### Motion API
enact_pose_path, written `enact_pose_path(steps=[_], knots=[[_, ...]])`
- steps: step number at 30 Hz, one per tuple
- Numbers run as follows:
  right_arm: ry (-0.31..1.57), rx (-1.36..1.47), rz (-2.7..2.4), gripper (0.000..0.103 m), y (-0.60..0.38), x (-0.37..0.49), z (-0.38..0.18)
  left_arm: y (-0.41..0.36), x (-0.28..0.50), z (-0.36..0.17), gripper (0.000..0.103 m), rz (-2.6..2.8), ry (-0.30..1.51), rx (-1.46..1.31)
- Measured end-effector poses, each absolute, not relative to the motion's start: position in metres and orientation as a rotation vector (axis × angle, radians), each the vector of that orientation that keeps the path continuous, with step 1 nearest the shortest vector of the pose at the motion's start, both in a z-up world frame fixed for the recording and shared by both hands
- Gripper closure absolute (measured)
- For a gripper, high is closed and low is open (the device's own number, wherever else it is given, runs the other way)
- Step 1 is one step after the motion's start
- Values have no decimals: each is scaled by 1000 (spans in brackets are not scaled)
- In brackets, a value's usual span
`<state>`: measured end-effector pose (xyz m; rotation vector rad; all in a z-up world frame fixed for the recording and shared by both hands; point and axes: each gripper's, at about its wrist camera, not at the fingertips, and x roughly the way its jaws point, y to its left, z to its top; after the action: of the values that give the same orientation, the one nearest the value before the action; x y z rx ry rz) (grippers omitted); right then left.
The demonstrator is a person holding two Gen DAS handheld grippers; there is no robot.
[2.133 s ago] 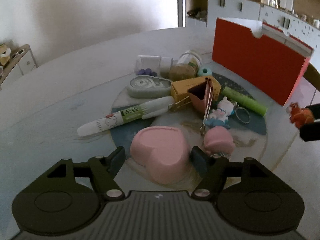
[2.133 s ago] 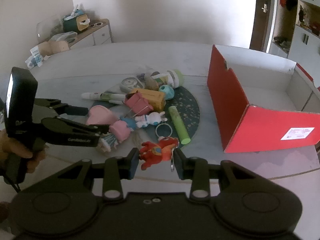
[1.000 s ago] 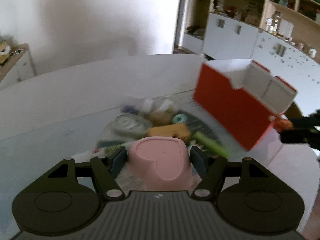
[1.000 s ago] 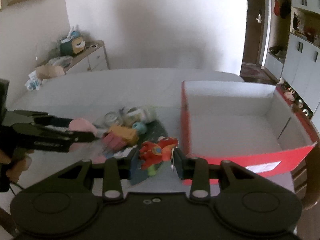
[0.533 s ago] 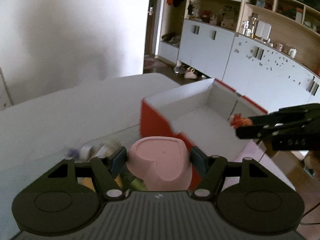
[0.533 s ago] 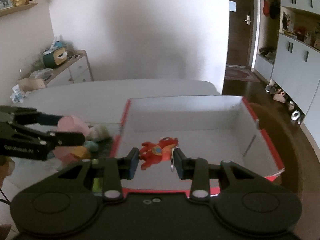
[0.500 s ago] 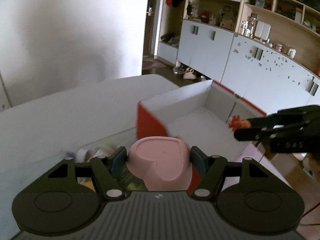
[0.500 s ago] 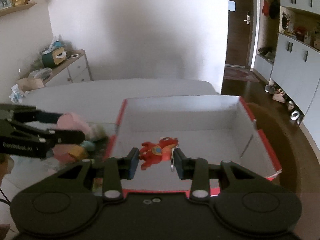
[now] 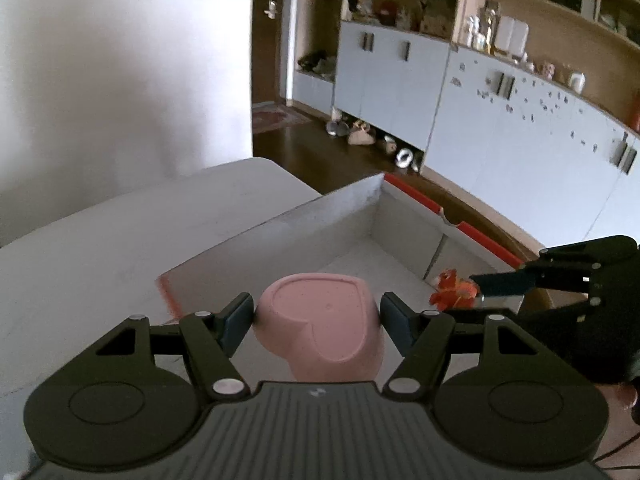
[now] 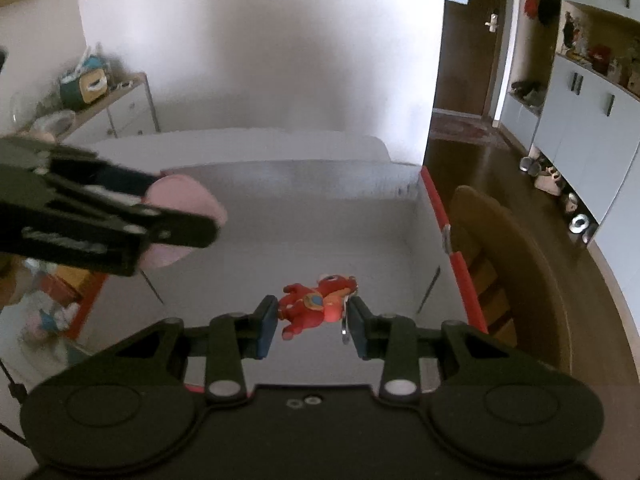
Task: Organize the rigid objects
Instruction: 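Carry pink heart box in left gripper while right gripper carries figure into red box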
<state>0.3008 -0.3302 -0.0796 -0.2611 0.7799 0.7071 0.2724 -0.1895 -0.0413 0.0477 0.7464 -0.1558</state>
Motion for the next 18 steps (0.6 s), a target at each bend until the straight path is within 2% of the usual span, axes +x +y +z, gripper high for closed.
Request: enact_pose_path(steps=[18], knots=[[934, -366, 747, 66, -314, 337, -114, -240, 382, -116, 33, -133, 962, 136]])
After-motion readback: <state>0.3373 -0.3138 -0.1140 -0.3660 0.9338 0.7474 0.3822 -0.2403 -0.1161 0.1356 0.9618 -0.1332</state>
